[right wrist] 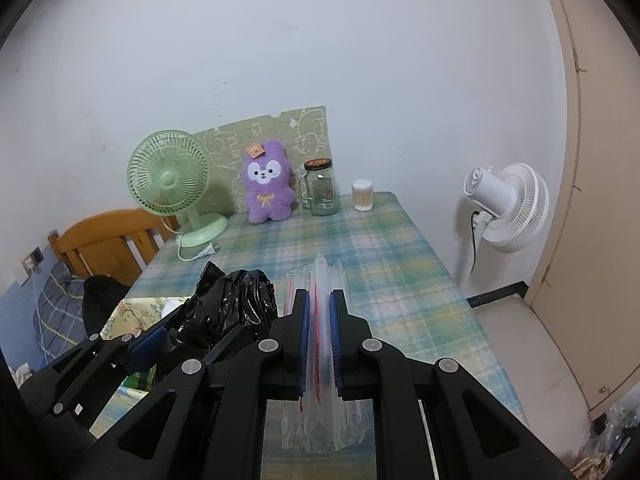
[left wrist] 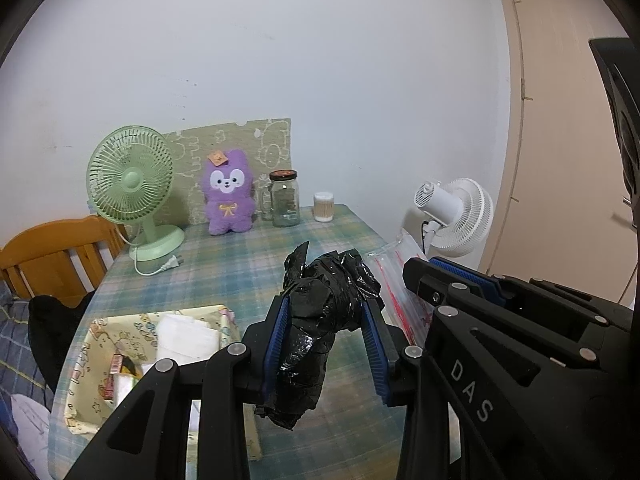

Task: Organize soft objects
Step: 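Lift and carry the black bag and straw bag over the yellow box, then lower both bags into the box and open both grippers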

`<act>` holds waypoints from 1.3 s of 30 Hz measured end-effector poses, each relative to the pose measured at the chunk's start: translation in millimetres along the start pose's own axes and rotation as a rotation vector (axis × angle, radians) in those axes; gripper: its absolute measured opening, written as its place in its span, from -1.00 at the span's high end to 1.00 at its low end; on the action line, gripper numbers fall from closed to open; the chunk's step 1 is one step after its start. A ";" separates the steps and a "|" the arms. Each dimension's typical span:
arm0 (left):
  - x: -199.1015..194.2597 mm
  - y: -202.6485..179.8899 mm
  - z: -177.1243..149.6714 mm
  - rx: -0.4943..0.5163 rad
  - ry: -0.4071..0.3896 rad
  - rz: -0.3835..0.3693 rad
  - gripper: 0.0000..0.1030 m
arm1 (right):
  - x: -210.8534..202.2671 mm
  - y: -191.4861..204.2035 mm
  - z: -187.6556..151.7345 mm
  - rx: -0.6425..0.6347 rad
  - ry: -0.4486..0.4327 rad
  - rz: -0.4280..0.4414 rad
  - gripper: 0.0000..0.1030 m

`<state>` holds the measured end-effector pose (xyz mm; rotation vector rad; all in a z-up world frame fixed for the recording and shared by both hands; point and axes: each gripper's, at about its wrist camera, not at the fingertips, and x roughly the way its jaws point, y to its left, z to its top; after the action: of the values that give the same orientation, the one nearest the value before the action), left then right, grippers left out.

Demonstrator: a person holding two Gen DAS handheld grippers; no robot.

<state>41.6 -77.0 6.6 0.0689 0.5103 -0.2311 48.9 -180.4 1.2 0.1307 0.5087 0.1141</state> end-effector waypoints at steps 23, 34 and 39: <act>5.5 67.0 -9.7 -0.004 0.020 0.043 0.27 | 32.8 67.3 -7.4 -0.029 0.036 0.040 0.75; 18.6 101.9 -24.2 -0.043 0.069 0.068 0.26 | 62.8 98.4 -16.2 -0.062 0.106 0.064 0.75; 25.7 113.9 -31.5 -0.060 0.092 0.073 0.26 | 76.1 107.8 -21.1 -0.081 0.141 0.063 0.75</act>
<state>75.3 32.4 -32.5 0.0395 0.6050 -0.1411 96.3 -61.4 -37.0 0.0595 0.6396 0.2064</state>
